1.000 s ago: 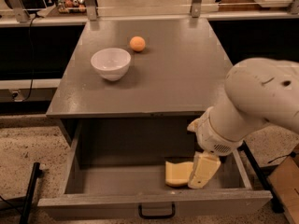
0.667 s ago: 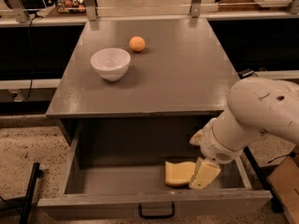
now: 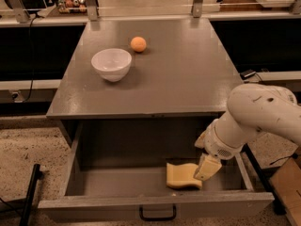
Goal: Pick sponge from top drawer and place on counter
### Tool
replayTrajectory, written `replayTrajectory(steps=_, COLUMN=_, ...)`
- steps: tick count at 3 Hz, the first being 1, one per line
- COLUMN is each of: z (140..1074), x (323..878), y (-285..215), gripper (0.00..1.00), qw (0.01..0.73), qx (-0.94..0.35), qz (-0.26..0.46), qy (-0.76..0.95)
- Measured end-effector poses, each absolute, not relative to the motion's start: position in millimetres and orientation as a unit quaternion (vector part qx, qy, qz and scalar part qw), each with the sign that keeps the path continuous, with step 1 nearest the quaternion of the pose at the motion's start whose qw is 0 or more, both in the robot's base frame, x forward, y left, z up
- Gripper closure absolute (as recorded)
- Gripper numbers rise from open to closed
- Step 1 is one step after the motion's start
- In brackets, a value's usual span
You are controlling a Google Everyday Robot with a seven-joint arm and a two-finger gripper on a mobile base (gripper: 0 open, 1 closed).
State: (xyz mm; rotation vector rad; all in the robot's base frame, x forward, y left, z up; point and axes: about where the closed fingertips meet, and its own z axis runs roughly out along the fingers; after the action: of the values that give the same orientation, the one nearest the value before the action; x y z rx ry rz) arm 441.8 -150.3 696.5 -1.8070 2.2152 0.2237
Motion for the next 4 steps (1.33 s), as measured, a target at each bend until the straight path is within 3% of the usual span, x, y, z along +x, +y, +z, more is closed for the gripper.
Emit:
replayTrajectory(steps=3, z=641, x=443, y=-137, gripper=0.28, qw=0.169, qx=-0.639, qz=0.07, qy=0.747)
replayTrajectory(steps=4, z=627, x=440, y=-131, gripper=0.31, qw=0.166, qx=-0.645, qz=0.077, qy=0.742)
